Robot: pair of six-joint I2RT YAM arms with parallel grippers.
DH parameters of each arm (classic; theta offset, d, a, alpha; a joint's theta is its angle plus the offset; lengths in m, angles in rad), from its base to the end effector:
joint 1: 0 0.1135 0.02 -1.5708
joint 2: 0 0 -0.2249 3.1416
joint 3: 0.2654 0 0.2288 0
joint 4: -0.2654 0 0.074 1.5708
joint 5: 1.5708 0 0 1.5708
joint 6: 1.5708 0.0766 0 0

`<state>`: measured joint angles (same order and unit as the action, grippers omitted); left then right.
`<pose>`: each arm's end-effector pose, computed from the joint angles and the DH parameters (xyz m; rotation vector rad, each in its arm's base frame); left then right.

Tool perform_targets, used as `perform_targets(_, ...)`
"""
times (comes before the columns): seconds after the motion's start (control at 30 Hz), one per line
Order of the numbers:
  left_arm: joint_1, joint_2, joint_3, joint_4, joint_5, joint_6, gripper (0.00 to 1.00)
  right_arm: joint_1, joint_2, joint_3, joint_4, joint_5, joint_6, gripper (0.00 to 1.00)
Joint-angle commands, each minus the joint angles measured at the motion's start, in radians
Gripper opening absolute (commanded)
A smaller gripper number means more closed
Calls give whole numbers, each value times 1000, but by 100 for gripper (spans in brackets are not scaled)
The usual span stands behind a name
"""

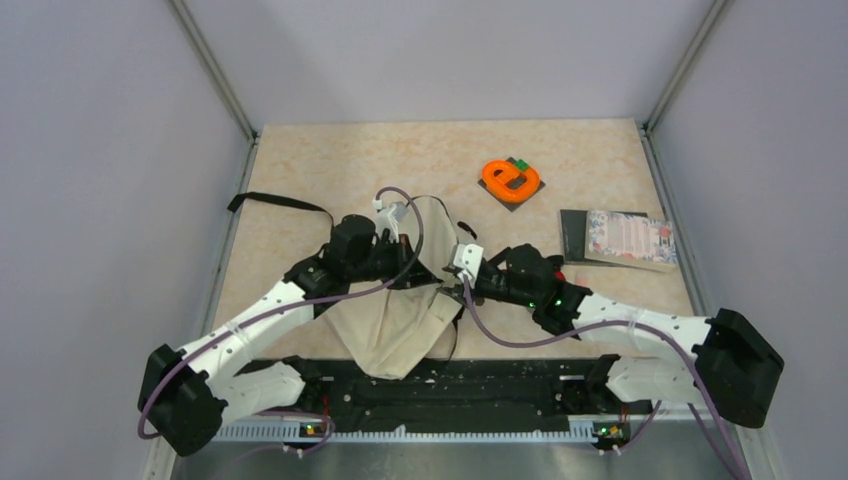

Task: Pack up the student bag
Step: Unzip the student bag at the center of the board.

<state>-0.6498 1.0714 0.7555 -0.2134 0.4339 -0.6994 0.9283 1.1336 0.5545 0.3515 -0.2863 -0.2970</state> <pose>0.1912 -0.1858 0.2269 0.2328 2.2977 -1.2152 0.1541 0.2420 0.2134 -1.2261 1.3792 0.7036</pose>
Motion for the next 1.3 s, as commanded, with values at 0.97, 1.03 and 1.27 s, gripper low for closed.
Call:
perform_targets(0.97, 1, -97, 54, 67, -81, 83, 51, 29, 81, 70, 97, 155, 162, 0)
perform_targets(1.03, 0, -162, 38, 79, -140, 123, 75, 29, 69, 57, 97, 239, 238, 0)
perform_targets(1.27, 1, -231, -92, 164, -201, 154, 86, 29, 57, 49, 66, 362, 441, 0)
